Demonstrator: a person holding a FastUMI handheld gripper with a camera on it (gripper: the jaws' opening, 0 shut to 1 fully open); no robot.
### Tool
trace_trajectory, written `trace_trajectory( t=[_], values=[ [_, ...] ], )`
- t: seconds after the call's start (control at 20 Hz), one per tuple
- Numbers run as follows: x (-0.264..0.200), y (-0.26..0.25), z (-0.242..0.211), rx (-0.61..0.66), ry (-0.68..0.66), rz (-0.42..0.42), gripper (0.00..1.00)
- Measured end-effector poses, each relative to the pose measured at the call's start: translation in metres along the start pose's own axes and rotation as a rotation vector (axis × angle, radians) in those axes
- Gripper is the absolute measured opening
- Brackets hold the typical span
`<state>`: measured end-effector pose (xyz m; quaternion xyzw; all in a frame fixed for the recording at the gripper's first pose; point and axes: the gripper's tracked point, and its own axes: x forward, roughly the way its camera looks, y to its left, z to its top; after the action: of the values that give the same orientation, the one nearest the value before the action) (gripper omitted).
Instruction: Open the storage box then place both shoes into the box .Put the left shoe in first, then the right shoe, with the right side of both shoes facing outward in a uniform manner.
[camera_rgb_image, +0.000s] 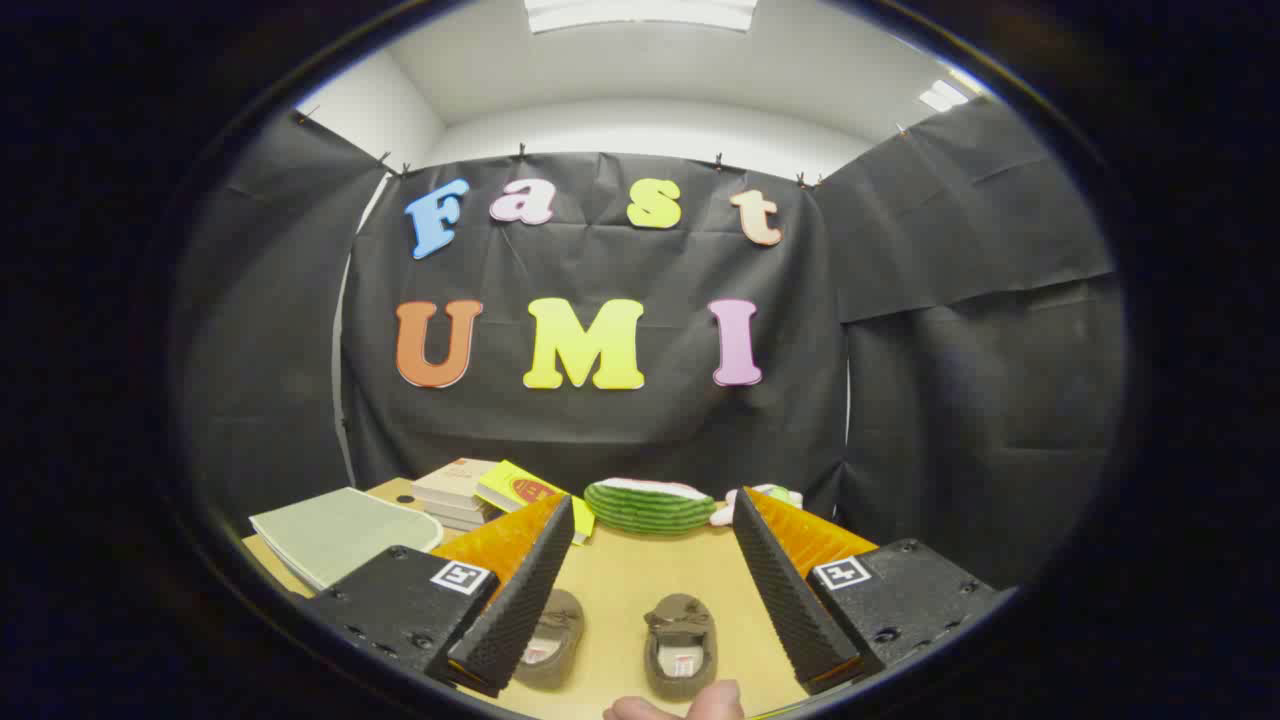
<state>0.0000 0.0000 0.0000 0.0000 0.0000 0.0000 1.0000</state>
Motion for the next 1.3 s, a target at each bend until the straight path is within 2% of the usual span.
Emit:
trace_trajectory(
  t=[1.3],
  values=[
    [-0.004, 0.018, -0.006, -0.016, 0.035, 0.027, 1.0]
  ],
)
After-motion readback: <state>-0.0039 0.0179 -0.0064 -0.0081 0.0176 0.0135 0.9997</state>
